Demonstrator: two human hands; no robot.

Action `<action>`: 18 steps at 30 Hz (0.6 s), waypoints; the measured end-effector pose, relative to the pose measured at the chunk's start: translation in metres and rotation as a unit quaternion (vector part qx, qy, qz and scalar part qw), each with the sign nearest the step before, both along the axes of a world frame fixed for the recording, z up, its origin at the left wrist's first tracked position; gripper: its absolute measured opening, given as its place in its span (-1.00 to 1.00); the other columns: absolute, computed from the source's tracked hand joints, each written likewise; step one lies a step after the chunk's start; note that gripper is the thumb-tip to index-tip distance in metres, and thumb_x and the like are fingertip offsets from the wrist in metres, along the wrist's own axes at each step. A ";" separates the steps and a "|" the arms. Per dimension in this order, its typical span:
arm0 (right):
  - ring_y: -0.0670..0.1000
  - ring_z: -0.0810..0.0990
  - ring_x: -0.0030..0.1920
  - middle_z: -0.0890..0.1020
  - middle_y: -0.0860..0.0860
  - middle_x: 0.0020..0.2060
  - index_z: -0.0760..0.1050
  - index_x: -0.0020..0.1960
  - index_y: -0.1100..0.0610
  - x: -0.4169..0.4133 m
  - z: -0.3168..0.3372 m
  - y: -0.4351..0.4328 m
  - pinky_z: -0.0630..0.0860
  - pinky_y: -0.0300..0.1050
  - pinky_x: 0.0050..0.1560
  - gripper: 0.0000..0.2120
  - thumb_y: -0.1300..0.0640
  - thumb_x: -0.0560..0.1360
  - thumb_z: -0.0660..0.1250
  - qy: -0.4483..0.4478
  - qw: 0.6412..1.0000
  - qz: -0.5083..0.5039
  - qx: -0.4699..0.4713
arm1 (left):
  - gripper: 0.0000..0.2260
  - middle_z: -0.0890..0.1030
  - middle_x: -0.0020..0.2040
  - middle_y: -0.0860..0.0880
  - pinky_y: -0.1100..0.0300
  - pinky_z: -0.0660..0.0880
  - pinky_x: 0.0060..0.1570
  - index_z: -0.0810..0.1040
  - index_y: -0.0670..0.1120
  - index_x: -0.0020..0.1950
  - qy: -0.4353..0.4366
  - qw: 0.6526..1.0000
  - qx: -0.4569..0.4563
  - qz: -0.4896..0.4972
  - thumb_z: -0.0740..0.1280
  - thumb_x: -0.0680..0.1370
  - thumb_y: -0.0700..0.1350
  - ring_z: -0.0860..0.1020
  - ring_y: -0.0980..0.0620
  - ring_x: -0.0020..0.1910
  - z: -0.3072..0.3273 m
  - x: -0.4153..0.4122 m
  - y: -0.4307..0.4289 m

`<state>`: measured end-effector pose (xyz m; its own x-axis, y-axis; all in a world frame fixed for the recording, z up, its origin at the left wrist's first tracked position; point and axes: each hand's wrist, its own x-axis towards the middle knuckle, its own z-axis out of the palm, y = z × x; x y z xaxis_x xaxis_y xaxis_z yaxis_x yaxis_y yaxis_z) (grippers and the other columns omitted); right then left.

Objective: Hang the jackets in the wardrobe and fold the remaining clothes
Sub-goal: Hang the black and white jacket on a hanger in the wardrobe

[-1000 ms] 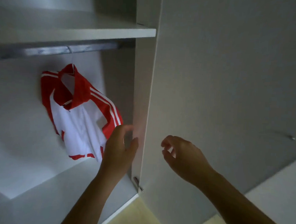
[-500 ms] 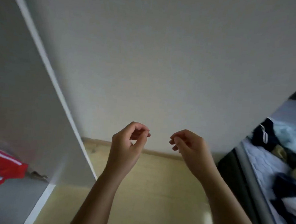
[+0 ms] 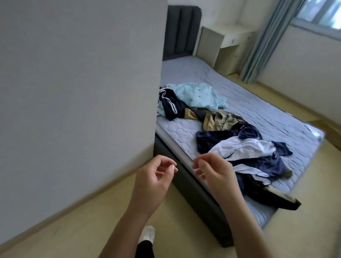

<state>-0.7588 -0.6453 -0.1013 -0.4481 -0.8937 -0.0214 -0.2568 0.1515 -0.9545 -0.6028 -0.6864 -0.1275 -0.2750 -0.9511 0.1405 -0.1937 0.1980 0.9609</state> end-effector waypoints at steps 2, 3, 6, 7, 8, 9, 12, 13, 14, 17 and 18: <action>-0.01 0.61 -0.29 0.67 0.01 -0.30 0.59 -0.17 0.09 -0.032 -0.006 -0.026 0.52 -0.13 -0.18 -0.77 0.32 0.53 0.24 -0.004 0.999 -0.042 0.010 | -0.84 0.65 -0.24 0.13 0.34 0.51 -0.17 0.57 0.05 -0.14 -0.005 0.999 0.002 -0.048 0.34 0.53 -0.21 0.62 0.14 -0.22 -0.005 -0.034 -0.042; -0.01 0.61 -0.28 0.67 0.02 -0.29 0.59 -0.17 0.09 -0.048 -0.008 -0.040 0.53 -0.12 -0.16 -0.78 0.31 0.54 0.24 -0.006 0.998 -0.064 0.015 | -0.85 0.65 -0.24 0.13 0.36 0.50 -0.18 0.57 0.05 -0.15 -0.009 0.997 0.004 -0.072 0.34 0.53 -0.21 0.62 0.14 -0.22 -0.007 -0.052 -0.064; 0.01 0.62 -0.26 0.67 0.03 -0.28 0.59 -0.15 0.09 -0.088 -0.013 -0.072 0.58 -0.02 -0.10 -0.80 0.28 0.55 0.25 -0.012 0.993 -0.115 0.035 | -0.85 0.65 -0.25 0.13 0.36 0.50 -0.18 0.57 0.06 -0.15 -0.028 0.990 0.019 -0.140 0.34 0.54 -0.18 0.62 0.13 -0.21 -0.009 -0.103 -0.121; 0.02 0.63 -0.26 0.67 0.03 -0.28 0.59 -0.15 0.09 -0.102 -0.014 -0.081 0.59 0.01 -0.08 -0.80 0.28 0.55 0.25 -0.014 0.991 -0.132 0.035 | -0.85 0.65 -0.25 0.12 0.35 0.51 -0.17 0.57 0.08 -0.15 -0.032 0.986 0.025 -0.164 0.34 0.54 -0.17 0.61 0.12 -0.21 -0.009 -0.120 -0.138; 0.02 0.63 -0.25 0.67 0.02 -0.28 0.60 -0.15 0.08 -0.114 -0.016 -0.087 0.59 0.03 -0.07 -0.80 0.27 0.55 0.26 -0.015 0.988 -0.148 0.034 | -0.85 0.65 -0.24 0.12 0.35 0.50 -0.17 0.57 0.09 -0.16 -0.035 0.981 0.031 -0.187 0.34 0.54 -0.17 0.61 0.13 -0.21 -0.010 -0.136 -0.152; 0.02 0.64 -0.24 0.67 0.01 -0.28 0.60 -0.15 0.06 -0.127 -0.018 -0.092 0.59 0.03 -0.08 -0.79 0.27 0.55 0.26 -0.015 0.985 -0.166 0.036 | -0.84 0.66 -0.24 0.12 0.36 0.49 -0.17 0.57 0.09 -0.16 -0.040 0.977 0.037 -0.208 0.34 0.54 -0.17 0.61 0.14 -0.21 -0.011 -0.152 -0.163; -0.02 0.63 -0.26 0.68 -0.02 -0.29 0.59 -0.17 0.02 -0.159 -0.026 -0.099 0.57 -0.05 -0.14 -0.76 0.28 0.55 0.26 -0.028 0.975 -0.219 0.037 | -0.86 0.66 -0.22 0.10 0.33 0.52 -0.14 0.57 0.06 -0.15 -0.054 0.961 0.051 -0.268 0.33 0.54 -0.18 0.61 0.11 -0.19 -0.014 -0.195 -0.186; -0.03 0.63 -0.27 0.68 -0.01 -0.29 0.59 -0.18 0.02 -0.170 -0.029 -0.099 0.56 -0.09 -0.16 -0.76 0.28 0.55 0.26 -0.035 0.971 -0.233 0.036 | -0.86 0.66 -0.22 0.09 0.30 0.53 -0.13 0.58 0.05 -0.15 -0.058 0.955 0.056 -0.284 0.34 0.54 -0.18 0.61 0.10 -0.19 -0.015 -0.209 -0.191; -0.03 0.63 -0.28 0.68 0.00 -0.30 0.59 -0.18 0.02 -0.179 -0.032 -0.099 0.55 -0.12 -0.19 -0.76 0.29 0.55 0.26 -0.041 0.968 -0.247 0.036 | -0.85 0.66 -0.23 0.08 0.29 0.54 -0.13 0.58 0.05 -0.15 -0.061 0.951 0.060 -0.298 0.34 0.54 -0.19 0.61 0.08 -0.20 -0.018 -0.222 -0.195; -0.03 0.59 -0.32 0.67 0.04 -0.32 0.58 -0.19 0.08 -0.212 -0.044 -0.099 0.53 -0.19 -0.26 -0.76 0.31 0.55 0.25 -0.074 0.955 -0.285 0.032 | -0.85 0.66 -0.24 0.06 0.29 0.54 -0.15 0.58 0.05 -0.16 -0.081 0.939 0.058 -0.328 0.35 0.53 -0.20 0.60 0.08 -0.21 -0.030 -0.263 -0.204; -0.05 0.58 -0.34 0.67 0.04 -0.33 0.58 -0.19 0.09 -0.224 -0.049 -0.100 0.51 -0.22 -0.29 -0.77 0.31 0.55 0.25 -0.088 0.952 -0.292 0.033 | -0.85 0.66 -0.24 0.07 0.30 0.53 -0.17 0.58 0.06 -0.16 -0.090 0.936 0.056 -0.337 0.35 0.53 -0.19 0.60 0.09 -0.22 -0.034 -0.277 -0.207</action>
